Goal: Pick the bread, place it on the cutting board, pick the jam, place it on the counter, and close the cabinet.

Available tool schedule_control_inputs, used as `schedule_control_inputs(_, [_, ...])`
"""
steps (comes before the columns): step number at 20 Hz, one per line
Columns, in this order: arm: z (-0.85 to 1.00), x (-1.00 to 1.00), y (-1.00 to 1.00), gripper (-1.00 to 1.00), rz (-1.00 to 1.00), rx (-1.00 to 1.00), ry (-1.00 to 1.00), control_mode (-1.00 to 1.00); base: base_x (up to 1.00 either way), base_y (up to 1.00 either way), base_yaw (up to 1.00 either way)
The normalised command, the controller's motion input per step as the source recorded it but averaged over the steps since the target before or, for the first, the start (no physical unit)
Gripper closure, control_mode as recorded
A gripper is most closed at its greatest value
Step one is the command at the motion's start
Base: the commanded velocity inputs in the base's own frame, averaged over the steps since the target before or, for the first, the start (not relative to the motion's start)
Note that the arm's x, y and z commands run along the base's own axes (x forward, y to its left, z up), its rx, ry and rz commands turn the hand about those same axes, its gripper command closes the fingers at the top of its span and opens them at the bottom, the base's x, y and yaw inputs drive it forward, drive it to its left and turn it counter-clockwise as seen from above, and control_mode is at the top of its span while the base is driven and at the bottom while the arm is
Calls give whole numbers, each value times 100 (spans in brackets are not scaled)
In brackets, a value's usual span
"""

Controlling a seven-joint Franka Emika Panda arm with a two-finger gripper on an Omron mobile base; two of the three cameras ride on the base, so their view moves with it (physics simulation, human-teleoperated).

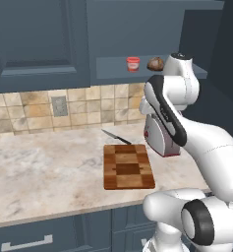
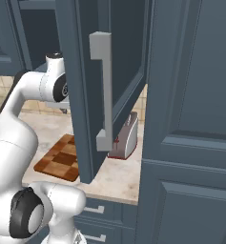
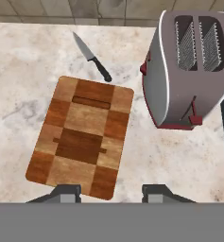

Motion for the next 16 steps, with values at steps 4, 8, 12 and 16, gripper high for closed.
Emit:
schedule_control_inputs(4, [1,0,0,-100,0,0,-3,-100,0,0,0])
schedule_control_inputs(8, [9,0,0,-100,0,0,-10,-100,0,0,0])
schedule_control_inputs(12, [21,-2,0,-100,0,0,-18,-100,0,0,0])
schedule_control_inputs(16, [26,-10,-2,-100,0,0,-21,-100,0,0,0])
